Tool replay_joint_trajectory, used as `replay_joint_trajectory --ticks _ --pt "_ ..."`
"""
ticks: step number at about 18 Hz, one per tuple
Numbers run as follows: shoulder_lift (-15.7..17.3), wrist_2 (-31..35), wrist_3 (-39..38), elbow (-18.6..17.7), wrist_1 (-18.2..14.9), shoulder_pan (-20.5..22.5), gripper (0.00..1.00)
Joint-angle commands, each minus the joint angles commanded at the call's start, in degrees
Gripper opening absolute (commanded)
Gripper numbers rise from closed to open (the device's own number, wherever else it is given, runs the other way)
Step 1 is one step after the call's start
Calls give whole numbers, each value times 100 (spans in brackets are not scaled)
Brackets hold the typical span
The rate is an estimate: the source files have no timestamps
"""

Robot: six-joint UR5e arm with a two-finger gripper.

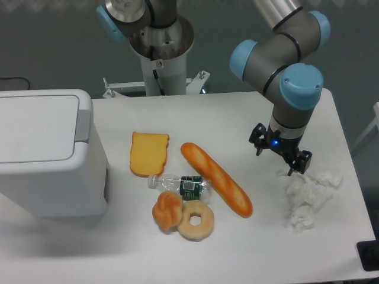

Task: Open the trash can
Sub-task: 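Raise the gripper up from above the crumpled tissues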

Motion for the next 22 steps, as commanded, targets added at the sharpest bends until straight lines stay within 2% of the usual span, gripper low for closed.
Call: replay_joint_trajectory --ticks 6,11,17,20,22 --pt "26 -26 18 -9 9 -26 100" --pt "246 9 -271 -9 44 -53 100" --pt "536 -9 -536 -448 53 -35 100" --pt "668 -44 -588 -510 62 -61 100" --pt "729 -53 -991 -510 70 -105 100"
